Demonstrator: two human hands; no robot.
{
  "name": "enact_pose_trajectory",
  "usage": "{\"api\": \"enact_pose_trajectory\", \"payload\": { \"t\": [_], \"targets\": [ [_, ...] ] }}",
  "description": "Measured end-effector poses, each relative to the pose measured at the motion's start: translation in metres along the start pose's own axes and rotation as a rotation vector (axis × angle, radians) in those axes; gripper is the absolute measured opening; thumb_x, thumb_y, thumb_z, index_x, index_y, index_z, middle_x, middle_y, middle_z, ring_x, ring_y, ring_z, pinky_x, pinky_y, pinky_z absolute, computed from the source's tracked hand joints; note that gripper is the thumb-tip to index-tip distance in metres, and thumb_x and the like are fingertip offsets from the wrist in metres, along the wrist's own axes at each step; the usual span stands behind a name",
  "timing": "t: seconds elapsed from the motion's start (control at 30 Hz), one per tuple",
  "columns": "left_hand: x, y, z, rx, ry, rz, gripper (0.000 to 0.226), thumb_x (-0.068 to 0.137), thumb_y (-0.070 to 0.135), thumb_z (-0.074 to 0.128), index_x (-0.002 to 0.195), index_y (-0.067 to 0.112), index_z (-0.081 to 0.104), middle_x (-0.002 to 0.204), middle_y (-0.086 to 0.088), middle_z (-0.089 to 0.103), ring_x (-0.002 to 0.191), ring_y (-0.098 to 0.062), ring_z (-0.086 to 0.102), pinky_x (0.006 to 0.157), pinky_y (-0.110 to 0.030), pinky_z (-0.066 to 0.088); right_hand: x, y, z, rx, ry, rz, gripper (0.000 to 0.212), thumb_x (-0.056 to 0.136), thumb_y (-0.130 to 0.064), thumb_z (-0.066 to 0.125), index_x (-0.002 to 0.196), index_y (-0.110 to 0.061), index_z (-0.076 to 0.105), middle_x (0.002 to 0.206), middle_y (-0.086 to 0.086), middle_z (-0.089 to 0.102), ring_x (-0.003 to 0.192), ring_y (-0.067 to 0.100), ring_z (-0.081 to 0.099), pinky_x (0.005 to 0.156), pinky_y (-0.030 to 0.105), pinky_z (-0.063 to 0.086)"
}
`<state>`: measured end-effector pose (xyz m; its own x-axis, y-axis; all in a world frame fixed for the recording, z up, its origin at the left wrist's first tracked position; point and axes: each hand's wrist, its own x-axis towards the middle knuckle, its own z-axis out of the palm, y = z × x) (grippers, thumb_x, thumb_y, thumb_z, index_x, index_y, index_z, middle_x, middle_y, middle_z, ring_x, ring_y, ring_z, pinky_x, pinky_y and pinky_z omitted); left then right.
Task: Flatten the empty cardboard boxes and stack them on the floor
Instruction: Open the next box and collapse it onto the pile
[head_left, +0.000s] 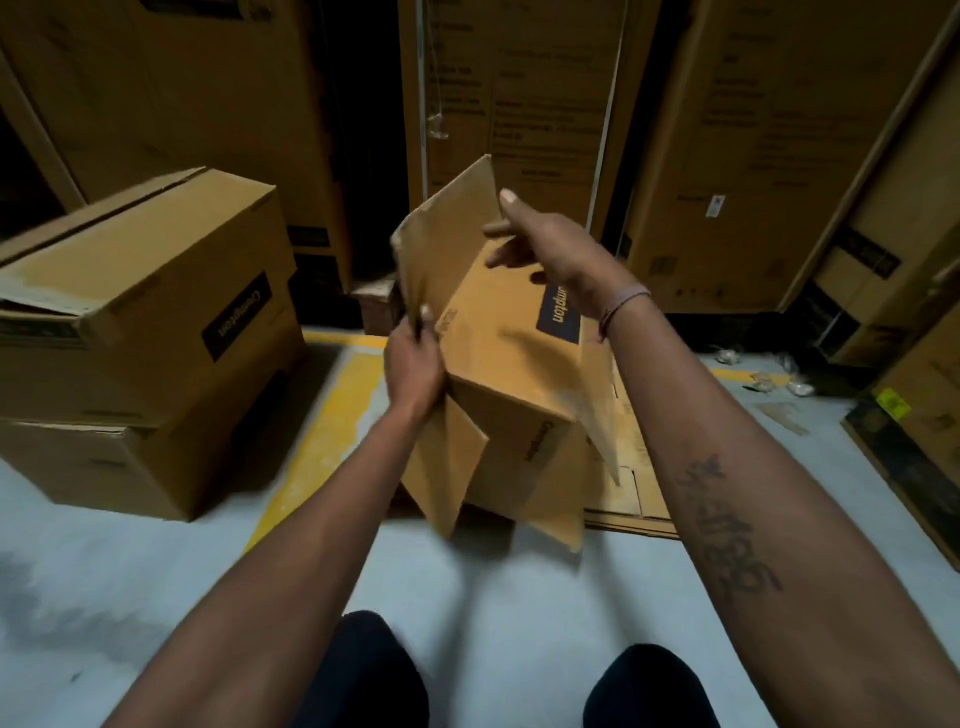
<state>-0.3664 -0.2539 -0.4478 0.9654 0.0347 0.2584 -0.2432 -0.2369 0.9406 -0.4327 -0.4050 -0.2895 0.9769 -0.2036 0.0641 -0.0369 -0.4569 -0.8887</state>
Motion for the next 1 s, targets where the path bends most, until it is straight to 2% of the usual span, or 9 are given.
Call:
{"api": "enact_pose_trajectory", "payload": {
  "t": [0.2, 0.33, 0.47, 0.53, 0.6, 0.7, 0.8, 0.9, 1.0],
  "targets": [
    [-0.003, -0.09, -0.032, -0.232, -0.023, -0.333, 0.03, 0.109, 0.045, 0.044, 0.116, 0.019, 0.057, 0.113, -0.006, 0.067, 0.111, -0.031, 0.064, 0.098, -0.043, 0.052, 0.007, 0.145, 0.026, -0.265, 0.036, 0.38, 0.099, 0.071, -0.092, 0.057, 0.148, -0.03, 0.05, 0.162, 0.007, 0.035, 0.147, 0.04, 0.036, 0.118, 0.058, 0.035],
    [-0.014, -0.142, -0.042, -0.151, -0.005, -0.466, 0.051, 0.107, 0.048, 0.044, 0.126, 0.005, 0.063, 0.115, -0.014, 0.069, 0.112, -0.037, 0.065, 0.095, -0.045, 0.053, -0.02, 0.212, 0.054, -0.199, 0.154, 0.599, 0.1, 0.082, -0.081, 0.055, 0.162, -0.03, 0.021, 0.171, 0.012, 0.003, 0.155, 0.046, 0.006, 0.122, 0.065, 0.016],
    [-0.03, -0.159, -0.042, -0.128, -0.056, -0.509, 0.052, 0.108, 0.047, 0.045, 0.129, 0.003, 0.063, 0.113, -0.011, 0.068, 0.105, -0.029, 0.063, 0.091, -0.038, 0.049, -0.049, 0.268, 0.065, 0.282, 0.221, 0.832, 0.118, 0.073, -0.091, 0.053, 0.165, -0.027, 0.017, 0.164, 0.012, 0.031, 0.145, 0.04, 0.038, 0.113, 0.054, 0.038],
    [-0.03, -0.16, -0.037, -0.117, -0.078, -0.495, 0.054, 0.108, 0.047, 0.046, 0.128, 0.001, 0.064, 0.111, -0.009, 0.067, 0.106, -0.028, 0.063, 0.089, -0.035, 0.046, -0.065, 0.281, 0.068, 0.449, 0.179, 0.893, 0.104, 0.078, -0.091, 0.048, 0.163, -0.035, 0.023, 0.133, 0.014, 0.052, 0.101, 0.035, 0.06, 0.077, 0.039, 0.047],
    [-0.022, -0.163, -0.035, -0.082, -0.093, -0.489, 0.06, 0.105, 0.053, 0.049, 0.129, 0.001, 0.064, 0.114, -0.009, 0.067, 0.113, -0.033, 0.064, 0.09, -0.036, 0.047, -0.074, 0.29, 0.077, 0.588, 0.18, 0.943, 0.102, 0.078, -0.092, 0.045, 0.162, -0.042, 0.019, 0.141, 0.022, 0.049, 0.116, 0.043, 0.058, 0.063, 0.037, 0.039],
    [-0.005, -0.17, -0.036, 0.207, -0.103, -0.541, 0.097, 0.083, 0.085, 0.053, 0.146, 0.011, 0.049, 0.144, -0.016, 0.057, 0.136, -0.044, 0.048, 0.113, -0.057, 0.036, -0.074, 0.307, 0.098, 0.704, 0.17, 1.014, 0.102, 0.081, -0.092, 0.039, 0.164, -0.041, 0.009, 0.165, 0.027, 0.024, 0.152, 0.05, 0.021, 0.087, 0.053, 0.046],
    [0.001, -0.164, -0.039, 0.493, 0.026, -0.547, 0.136, 0.073, 0.082, 0.068, 0.164, 0.01, -0.004, 0.169, -0.026, 0.005, 0.155, -0.05, 0.007, 0.119, -0.07, 0.001, -0.077, 0.32, 0.118, 0.833, 0.145, 1.043, 0.105, 0.082, -0.089, 0.045, 0.165, -0.035, 0.01, 0.167, 0.027, 0.017, 0.154, 0.048, 0.015, 0.118, 0.069, 0.014],
    [0.0, -0.164, -0.041, 0.529, 0.177, -0.349, 0.154, 0.066, 0.078, 0.077, 0.16, 0.003, -0.018, 0.167, -0.029, -0.016, 0.155, -0.051, 0.001, 0.119, -0.07, 0.004, -0.075, 0.327, 0.127, 0.87, 0.086, 1.009, 0.101, 0.077, -0.079, 0.065, 0.158, -0.027, 0.033, 0.153, 0.02, 0.045, 0.142, 0.042, 0.04, 0.114, 0.064, 0.027],
    [-0.004, -0.165, -0.04, 0.741, 0.158, -0.134, 0.14, 0.076, 0.068, 0.077, 0.161, -0.001, -0.011, 0.166, -0.032, -0.013, 0.154, -0.052, -0.005, 0.119, -0.07, 0.004, -0.075, 0.32, 0.12, 0.865, 0.135, 0.868, 0.069, 0.086, -0.055, 0.076, 0.141, -0.015, 0.062, 0.112, 0.01, 0.074, 0.097, 0.028, 0.072, 0.081, 0.042, 0.06]
  ]
}}
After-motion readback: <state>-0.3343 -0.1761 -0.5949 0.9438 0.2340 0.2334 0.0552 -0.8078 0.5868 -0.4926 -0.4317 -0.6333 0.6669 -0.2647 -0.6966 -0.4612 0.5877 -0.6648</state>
